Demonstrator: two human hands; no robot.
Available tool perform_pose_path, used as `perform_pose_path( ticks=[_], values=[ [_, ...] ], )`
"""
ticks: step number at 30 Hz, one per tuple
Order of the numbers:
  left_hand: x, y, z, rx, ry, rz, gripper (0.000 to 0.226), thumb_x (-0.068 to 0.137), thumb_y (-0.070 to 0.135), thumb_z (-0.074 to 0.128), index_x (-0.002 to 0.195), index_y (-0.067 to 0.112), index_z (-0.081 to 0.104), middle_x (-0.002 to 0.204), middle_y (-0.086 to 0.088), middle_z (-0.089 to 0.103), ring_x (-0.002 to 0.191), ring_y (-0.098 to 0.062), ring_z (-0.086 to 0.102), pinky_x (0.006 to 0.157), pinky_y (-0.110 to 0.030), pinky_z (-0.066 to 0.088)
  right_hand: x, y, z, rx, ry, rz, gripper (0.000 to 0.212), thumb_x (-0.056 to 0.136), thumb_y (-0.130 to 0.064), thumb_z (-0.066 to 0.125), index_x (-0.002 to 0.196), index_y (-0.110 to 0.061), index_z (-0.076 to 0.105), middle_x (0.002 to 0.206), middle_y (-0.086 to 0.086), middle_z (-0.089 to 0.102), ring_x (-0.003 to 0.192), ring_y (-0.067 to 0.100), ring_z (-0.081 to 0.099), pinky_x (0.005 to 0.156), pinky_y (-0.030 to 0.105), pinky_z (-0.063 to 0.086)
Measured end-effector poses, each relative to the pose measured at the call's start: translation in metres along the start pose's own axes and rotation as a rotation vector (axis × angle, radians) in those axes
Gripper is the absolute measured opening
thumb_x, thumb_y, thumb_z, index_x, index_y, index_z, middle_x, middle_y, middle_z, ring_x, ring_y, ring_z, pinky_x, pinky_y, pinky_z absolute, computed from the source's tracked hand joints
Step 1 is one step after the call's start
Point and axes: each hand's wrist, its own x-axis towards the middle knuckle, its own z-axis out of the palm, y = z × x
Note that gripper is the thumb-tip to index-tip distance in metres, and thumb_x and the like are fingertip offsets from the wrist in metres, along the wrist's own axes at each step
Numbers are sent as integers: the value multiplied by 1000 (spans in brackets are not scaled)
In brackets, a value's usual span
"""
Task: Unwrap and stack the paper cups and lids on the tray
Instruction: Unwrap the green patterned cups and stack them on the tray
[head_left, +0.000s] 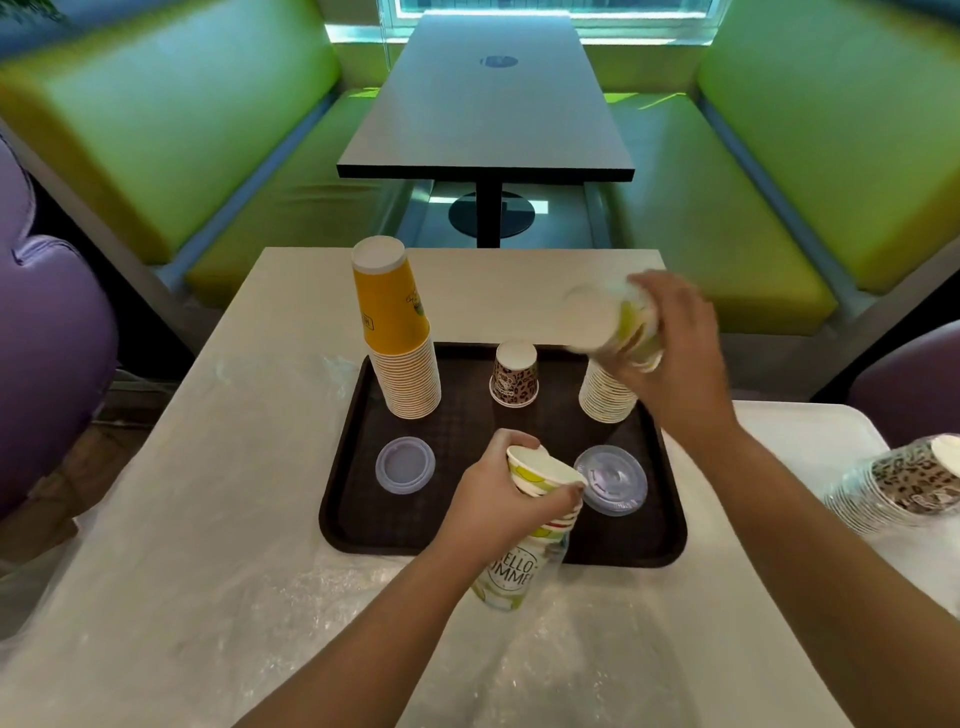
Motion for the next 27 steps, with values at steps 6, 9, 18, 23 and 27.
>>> perform_pose_path(
  ticks=[6, 9, 18, 23, 27],
  values=[
    [7, -2, -1, 7, -3, -25, 49, 72, 40, 77, 111, 31, 48, 97, 17, 60, 87, 2, 58, 60, -4, 43, 48, 34, 2, 256, 154, 378, 74, 73, -41, 75, 126, -3, 41, 124, 10, 57, 112, 23, 57, 90, 32, 48],
    [11, -3, -1, 8, -12, -49, 51, 72, 42, 77, 111, 33, 46, 98, 18, 59, 88, 2, 58, 62, -6, 44, 50, 47, 12, 236, 91, 467, 63, 79, -31, 74, 125, -3, 40, 126, 8, 57, 112, 22, 57, 89, 30, 47],
    [19, -12, 0, -10, -16, -92, 54, 71, 42, 78, 113, 32, 46, 100, 16, 60, 92, -1, 59, 73, -15, 50, 19, 69, 45, 161, -60, 589, 65, 77, -26, 76, 127, -6, 41, 128, 11, 56, 115, 30, 55, 87, 29, 42],
    [20, -16, 1, 21, -6, -90, 55, 70, 43, 78, 113, 32, 46, 102, 14, 62, 93, -2, 60, 80, -22, 53, 15, 68, 46, 127, -60, 609, 74, 75, -28, 78, 134, -10, 37, 131, 8, 54, 120, 29, 52, 99, 36, 40],
    [21, -18, -2, 16, 7, -87, 56, 69, 45, 78, 114, 33, 46, 104, 14, 61, 94, -3, 60, 80, -23, 53, 2, 23, 26, 113, 205, 429, 74, 76, -26, 77, 136, -11, 37, 131, 2, 47, 123, 16, 44, 108, 30, 32]
  ],
)
